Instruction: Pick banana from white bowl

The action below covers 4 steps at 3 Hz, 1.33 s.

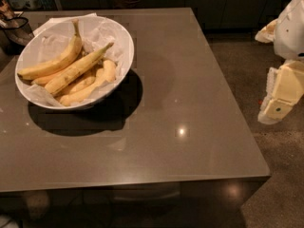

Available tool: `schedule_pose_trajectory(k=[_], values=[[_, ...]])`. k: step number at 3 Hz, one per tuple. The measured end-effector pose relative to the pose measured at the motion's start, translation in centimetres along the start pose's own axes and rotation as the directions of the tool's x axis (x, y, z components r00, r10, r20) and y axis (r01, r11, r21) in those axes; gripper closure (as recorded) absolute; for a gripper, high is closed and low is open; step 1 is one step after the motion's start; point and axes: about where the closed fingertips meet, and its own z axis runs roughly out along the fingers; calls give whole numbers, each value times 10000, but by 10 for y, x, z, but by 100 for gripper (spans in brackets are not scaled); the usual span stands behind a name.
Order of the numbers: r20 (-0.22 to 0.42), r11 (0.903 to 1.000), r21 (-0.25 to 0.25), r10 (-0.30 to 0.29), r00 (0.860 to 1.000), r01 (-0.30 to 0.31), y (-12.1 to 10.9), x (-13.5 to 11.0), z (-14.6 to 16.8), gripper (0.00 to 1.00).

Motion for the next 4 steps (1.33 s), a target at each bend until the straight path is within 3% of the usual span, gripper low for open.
schedule_pose_trajectory(k=[1,2,3,4], values=[[25,10000,48,-41,10000,41,-1,-3,-1,0],[-386,10000,19,-78,9992,78,-15,-24,0,0],[-776,9984,-97,-558,9954,552,-37,-59,6,0],[-693,9882,19,-1525,9859,1530,-49,-95,8,0]])
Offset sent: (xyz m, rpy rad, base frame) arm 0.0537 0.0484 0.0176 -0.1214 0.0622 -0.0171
